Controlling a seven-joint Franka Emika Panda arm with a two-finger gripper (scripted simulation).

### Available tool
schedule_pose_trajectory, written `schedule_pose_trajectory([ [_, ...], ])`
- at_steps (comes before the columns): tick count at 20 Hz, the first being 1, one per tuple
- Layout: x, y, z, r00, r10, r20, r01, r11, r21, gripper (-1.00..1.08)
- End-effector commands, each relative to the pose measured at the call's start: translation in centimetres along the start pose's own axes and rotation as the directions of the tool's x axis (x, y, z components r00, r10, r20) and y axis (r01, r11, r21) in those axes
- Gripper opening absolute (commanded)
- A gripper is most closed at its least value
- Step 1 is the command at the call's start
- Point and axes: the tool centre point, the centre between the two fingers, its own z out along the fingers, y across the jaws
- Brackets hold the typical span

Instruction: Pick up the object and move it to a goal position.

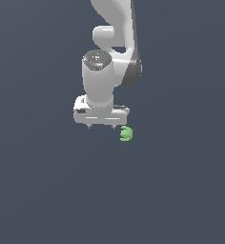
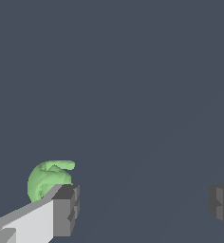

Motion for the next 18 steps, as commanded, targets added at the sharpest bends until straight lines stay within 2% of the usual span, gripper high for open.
schedule_pose_trajectory([
  [1,0.0,-0.1,0.0,1.000,-0.001,0.000,0.001,1.000,0.000,1.00],
  [9,-0.8,-2.6,1.8,1.000,0.012,-0.005,-0.012,1.000,0.006,1.00],
  [18,-3.7,-8.8,6.3,0.999,0.048,-0.016,-0.048,0.999,0.024,1.00],
])
